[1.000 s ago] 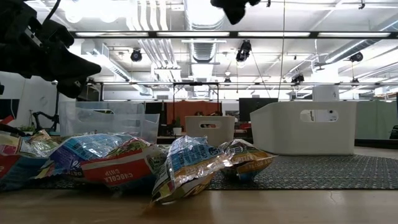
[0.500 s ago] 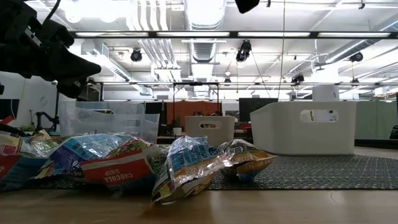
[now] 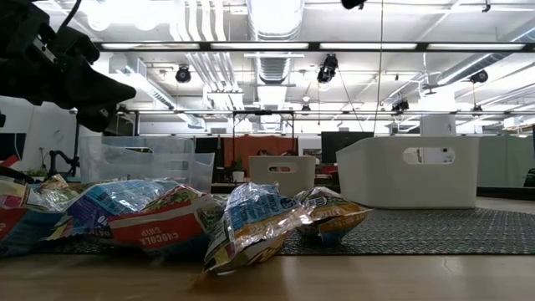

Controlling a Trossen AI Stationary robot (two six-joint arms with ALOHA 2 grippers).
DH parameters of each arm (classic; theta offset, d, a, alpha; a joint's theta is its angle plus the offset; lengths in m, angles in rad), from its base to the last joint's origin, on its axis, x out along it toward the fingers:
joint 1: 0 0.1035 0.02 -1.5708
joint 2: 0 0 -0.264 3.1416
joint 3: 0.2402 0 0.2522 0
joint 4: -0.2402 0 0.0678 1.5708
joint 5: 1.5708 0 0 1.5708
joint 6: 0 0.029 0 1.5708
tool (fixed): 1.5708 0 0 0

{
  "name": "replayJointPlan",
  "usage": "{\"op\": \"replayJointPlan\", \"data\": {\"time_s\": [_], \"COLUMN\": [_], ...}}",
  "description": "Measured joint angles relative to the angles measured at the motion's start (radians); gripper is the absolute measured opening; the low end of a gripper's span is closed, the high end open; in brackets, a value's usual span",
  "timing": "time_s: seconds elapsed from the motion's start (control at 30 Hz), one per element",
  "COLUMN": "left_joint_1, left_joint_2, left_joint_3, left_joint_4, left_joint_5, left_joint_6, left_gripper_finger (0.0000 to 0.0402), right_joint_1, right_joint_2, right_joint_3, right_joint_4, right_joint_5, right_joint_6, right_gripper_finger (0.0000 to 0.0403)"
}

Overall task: Pick and place Granola Bars by type
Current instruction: Put the yellow granola bar into the white bin

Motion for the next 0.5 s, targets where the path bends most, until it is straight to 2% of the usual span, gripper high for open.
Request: {"op": "replayJointPlan", "data": {"time_s": [0.1,0.27,0.37,0.5], "left_joint_1": [0.000,0.000,0.000,0.000], "left_joint_2": [0.000,0.000,0.000,0.000], "left_joint_3": [0.000,0.000,0.000,0.000], "left_joint_4": [0.000,0.000,0.000,0.000], "left_joint_5": [0.000,0.000,0.000,0.000], "left_joint_6": [0.000,0.000,0.000,0.000], "left_gripper_finger": [0.0000,0.0000,0.0000,0.0000], "right_joint_1": [0.039,0.093,0.114,0.142], "right_joint_2": [0.000,0.000,0.013,0.053], "right_joint_3": [0.014,0.030,0.045,0.098], "right_joint_4": [-0.017,-0.048,-0.106,-0.231], "right_joint_5": [0.015,0.113,0.165,0.188], "right_joint_6": [0.013,0.042,0.052,0.023], "right_gripper_finger": [0.0144,0.0217,0.0244,0.0261]}}
